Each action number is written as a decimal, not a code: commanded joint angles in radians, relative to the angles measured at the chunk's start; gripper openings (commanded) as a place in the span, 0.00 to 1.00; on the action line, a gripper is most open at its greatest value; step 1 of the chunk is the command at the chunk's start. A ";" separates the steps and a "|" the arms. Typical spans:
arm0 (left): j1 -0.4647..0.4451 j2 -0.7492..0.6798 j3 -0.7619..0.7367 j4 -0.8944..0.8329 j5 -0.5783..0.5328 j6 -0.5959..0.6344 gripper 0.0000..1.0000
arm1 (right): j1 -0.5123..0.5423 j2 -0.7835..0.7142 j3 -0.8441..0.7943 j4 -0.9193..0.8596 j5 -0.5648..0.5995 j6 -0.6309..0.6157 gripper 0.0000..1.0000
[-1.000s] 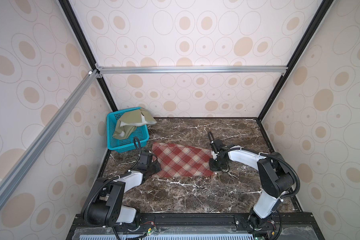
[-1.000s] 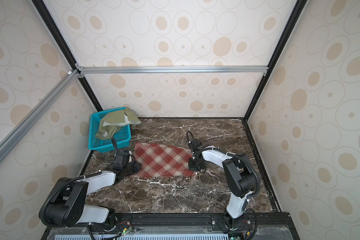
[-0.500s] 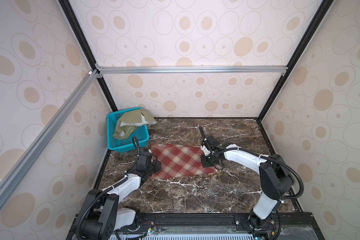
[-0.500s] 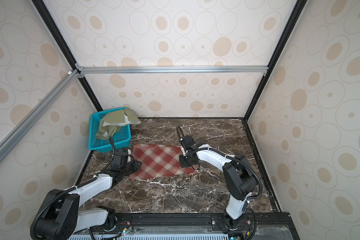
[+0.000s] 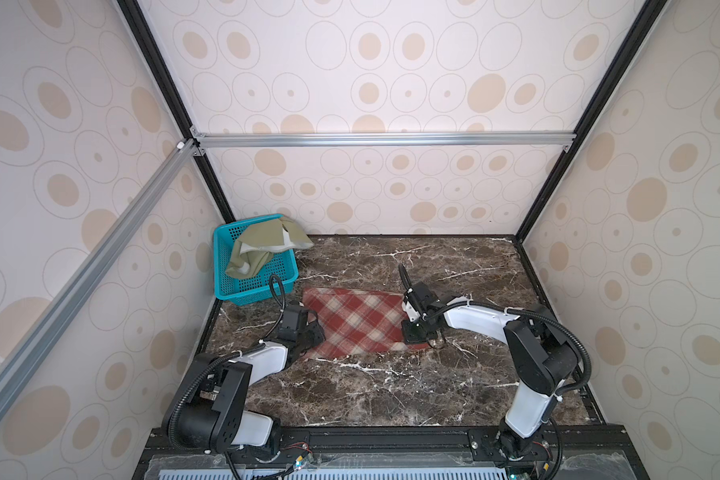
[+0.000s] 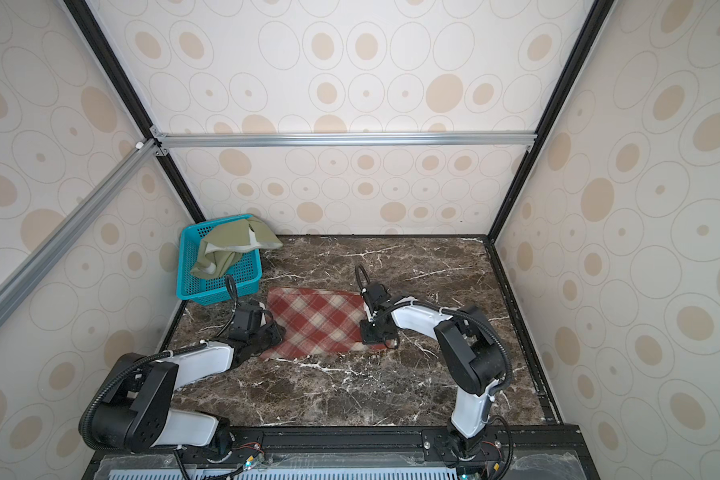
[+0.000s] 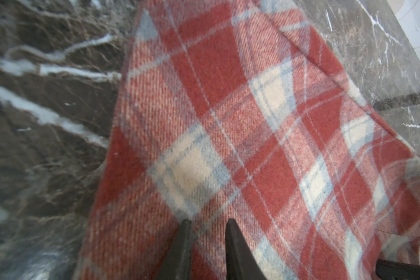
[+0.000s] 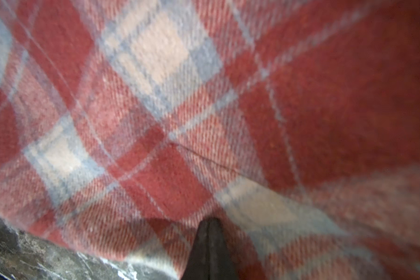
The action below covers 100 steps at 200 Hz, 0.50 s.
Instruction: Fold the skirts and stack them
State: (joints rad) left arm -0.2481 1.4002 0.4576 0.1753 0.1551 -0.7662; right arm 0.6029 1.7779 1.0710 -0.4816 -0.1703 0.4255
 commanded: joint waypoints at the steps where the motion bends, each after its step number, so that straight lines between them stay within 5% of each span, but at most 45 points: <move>1: -0.003 -0.016 -0.008 -0.079 -0.061 0.002 0.25 | -0.001 -0.036 -0.034 -0.066 0.047 0.002 0.00; 100: -0.006 -0.216 0.082 -0.187 -0.094 0.092 0.27 | -0.062 -0.179 0.041 -0.129 -0.034 -0.024 0.03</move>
State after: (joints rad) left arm -0.2489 1.2472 0.4583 0.0216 0.0742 -0.7300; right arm 0.5865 1.6955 1.0706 -0.5560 -0.1612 0.4103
